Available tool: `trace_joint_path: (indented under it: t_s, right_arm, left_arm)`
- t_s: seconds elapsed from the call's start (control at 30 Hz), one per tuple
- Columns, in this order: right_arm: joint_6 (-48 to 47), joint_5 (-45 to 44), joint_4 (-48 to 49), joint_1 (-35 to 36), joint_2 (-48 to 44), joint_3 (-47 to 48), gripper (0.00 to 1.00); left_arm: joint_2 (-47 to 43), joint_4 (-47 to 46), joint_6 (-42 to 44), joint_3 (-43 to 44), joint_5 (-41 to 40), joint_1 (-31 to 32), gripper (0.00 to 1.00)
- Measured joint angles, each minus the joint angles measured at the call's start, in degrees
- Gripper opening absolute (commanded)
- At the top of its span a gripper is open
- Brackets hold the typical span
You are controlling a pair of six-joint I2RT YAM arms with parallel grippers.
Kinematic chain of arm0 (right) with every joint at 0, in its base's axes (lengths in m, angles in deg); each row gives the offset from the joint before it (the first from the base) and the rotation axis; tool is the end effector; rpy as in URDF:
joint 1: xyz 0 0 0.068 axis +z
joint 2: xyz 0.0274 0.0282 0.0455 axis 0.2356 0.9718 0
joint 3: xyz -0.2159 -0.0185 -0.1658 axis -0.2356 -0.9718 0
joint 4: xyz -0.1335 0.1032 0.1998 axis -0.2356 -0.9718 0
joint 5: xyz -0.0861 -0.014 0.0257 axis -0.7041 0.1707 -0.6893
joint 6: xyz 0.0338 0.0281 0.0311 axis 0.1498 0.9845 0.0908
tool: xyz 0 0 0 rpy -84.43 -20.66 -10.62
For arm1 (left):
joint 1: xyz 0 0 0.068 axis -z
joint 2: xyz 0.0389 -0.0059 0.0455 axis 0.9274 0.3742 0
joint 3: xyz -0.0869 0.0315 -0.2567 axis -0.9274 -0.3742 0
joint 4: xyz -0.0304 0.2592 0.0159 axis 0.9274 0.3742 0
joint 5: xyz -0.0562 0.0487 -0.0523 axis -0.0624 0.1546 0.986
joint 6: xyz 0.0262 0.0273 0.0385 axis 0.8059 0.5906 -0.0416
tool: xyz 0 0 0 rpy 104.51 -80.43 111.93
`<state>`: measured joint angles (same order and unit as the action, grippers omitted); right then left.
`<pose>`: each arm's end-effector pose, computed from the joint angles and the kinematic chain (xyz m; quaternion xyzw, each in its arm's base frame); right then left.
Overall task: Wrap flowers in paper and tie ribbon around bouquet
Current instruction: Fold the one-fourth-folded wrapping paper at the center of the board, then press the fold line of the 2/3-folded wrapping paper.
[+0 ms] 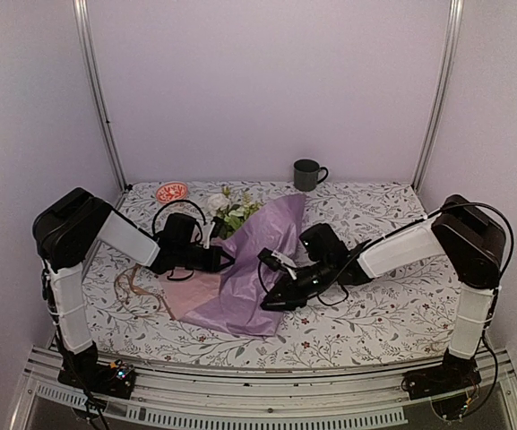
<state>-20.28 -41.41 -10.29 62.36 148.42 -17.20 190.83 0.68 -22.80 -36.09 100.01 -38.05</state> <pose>0.2340 0.3023 0.1393 -0.4655 0.7321 0.4554 0.2000 0.3158 -0.1992 0.0938 0.1479 0.8708 -0.3610 0.2992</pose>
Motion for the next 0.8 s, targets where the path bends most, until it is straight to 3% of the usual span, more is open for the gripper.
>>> trace_joint_path:
  t_s: [0.17,0.3,0.4,0.53,0.57,0.63,0.7,0.8]
  right_arm:
    - [3.58,-4.94,-5.14,-2.03,-3.41,-9.11,0.33]
    - [7.04,-8.59,-8.96,-8.24,-11.04,-15.54,0.36]
    - [8.31,-11.3,-12.68,-11.41,-15.72,-16.92,0.53]
    - [7.89,-9.09,-12.46,-11.87,-16.59,-12.02,0.89]
    - [9.01,-8.02,-10.93,-12.39,-16.37,-10.67,0.94]
    - [11.45,-5.86,-6.8,-14.93,-14.78,-7.91,0.94]
    - [13.9,-4.39,-3.52,-18.6,-10.86,-3.48,0.87]
    - [15.63,-1.81,-1.4,-23.61,-0.46,8.02,0.81]
  left_arm:
    - [-0.02,0.42,0.55,0.0,-2.19,0.0,0.0]
    - [-0.02,0.26,0.98,0.0,-2.05,0.0,0.0]
    - [-0.02,-0.04,1.33,-0.04,-1.75,0.0,0.0]
    - [-0.02,-0.55,1.62,-0.44,-1.4,0.0,0.0]
    - [-0.02,-0.74,1.66,-0.57,-1.38,0.0,0.0]
    - [-0.02,-1.27,1.68,-0.92,-1.33,0.0,0.0]
    - [-0.02,-1.6,1.66,-1.11,-1.2,0.0,0.0]
    - [-0.33,-1.88,1.62,-1.27,-1.2,0.09,0.0]
